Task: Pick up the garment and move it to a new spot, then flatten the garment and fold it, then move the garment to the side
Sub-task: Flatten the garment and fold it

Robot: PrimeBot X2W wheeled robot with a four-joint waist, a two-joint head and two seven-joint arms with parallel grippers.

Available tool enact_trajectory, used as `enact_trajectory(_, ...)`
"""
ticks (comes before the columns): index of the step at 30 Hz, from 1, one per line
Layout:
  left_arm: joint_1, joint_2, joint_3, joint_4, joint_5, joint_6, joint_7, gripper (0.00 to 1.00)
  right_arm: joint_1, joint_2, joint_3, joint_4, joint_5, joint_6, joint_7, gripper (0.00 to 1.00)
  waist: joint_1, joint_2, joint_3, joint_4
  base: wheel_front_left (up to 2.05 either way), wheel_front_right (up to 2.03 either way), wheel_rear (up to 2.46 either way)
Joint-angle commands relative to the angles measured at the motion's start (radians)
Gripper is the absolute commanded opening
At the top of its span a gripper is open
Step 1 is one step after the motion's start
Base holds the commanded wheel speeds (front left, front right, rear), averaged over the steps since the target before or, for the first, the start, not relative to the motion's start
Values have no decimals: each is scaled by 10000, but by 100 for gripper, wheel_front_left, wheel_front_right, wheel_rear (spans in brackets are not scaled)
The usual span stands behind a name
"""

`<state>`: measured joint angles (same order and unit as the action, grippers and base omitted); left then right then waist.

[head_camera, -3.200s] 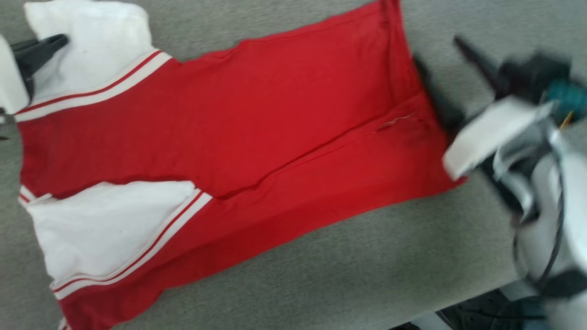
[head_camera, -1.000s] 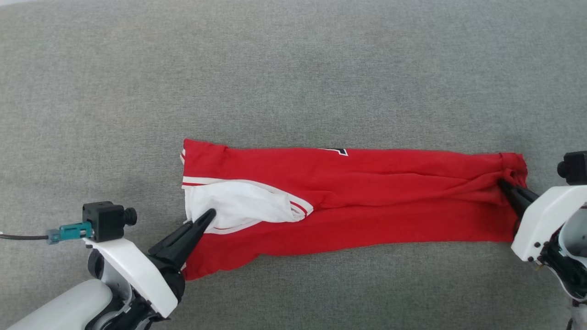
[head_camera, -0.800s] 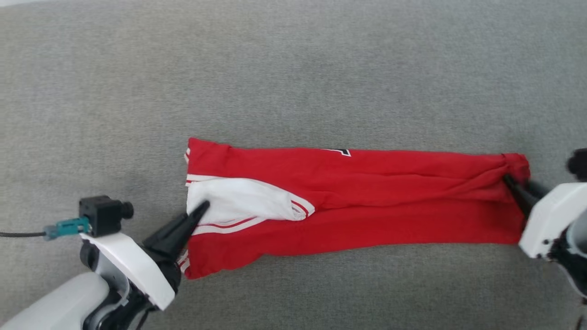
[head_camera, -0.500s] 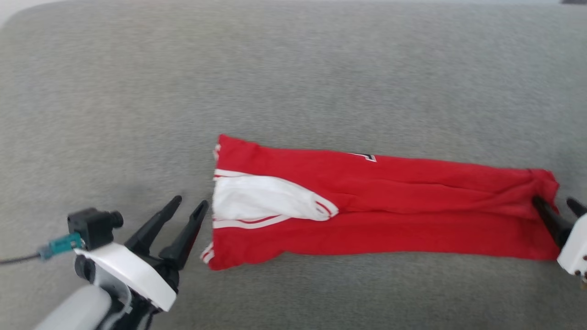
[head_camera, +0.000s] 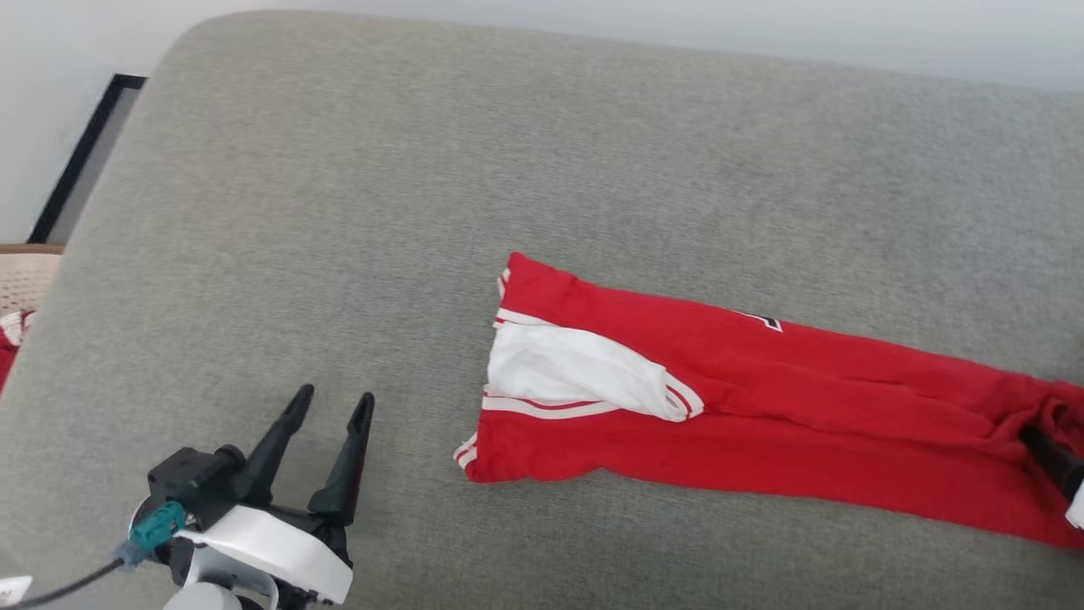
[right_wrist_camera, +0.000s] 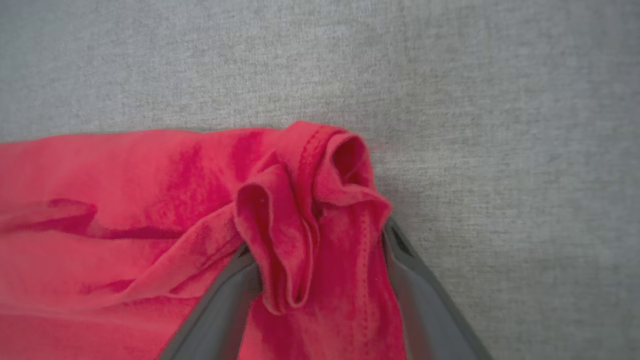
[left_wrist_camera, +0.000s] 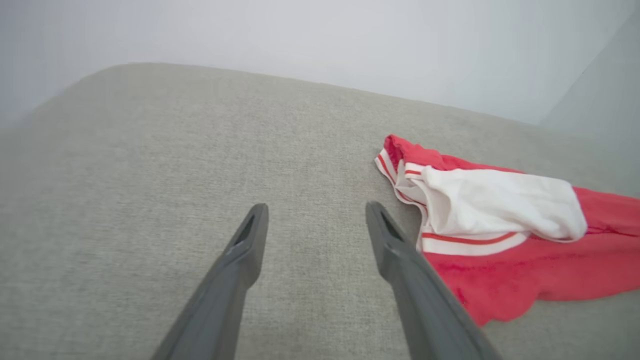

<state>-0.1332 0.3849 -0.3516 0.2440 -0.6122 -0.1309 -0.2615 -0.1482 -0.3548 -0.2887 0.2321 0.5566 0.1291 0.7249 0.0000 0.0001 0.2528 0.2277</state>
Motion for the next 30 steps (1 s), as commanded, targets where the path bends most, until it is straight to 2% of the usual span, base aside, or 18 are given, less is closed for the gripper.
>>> enact_trajectory(1,252,-321,441,-195,623,5,-48,100,291,306,169,388,87,28,259,100,0,-1,-151,200,0,0,0)
enact_trajectory(2,332,-448,668,-322,1011,5,-48,100,298,324,140,432,61,28,295,100,0,-1,-178,233,0,0,0)
enact_trajectory(3,419,-567,801,-451,1307,5,-48,100,296,345,111,459,46,28,341,81,0,-1,-196,250,0,0,0)
enact_trajectory(4,517,-679,947,-554,1618,5,-48,100,304,368,76,496,40,31,376,46,0,-1,-216,269,0,0,0)
enact_trajectory(6,681,-893,1221,-738,1953,5,-48,100,303,401,-19,556,-1,31,392,13,0,-1,-257,287,0,0,0)
enact_trajectory(7,758,-937,1249,-792,2087,5,-48,100,282,399,-72,581,-26,29,381,0,0,-1,-275,286,0,0,0)
enact_trajectory(21,871,-838,1249,-1476,2454,5,-48,100,-505,97,-1555,354,-249,8,-669,0,0,-1,-333,-306,0,0,0)
enact_trajectory(30,904,-609,919,-2063,2055,5,-49,100,-775,-564,-3491,404,-867,14,-904,0,0,-1,-307,-743,0,0,0)
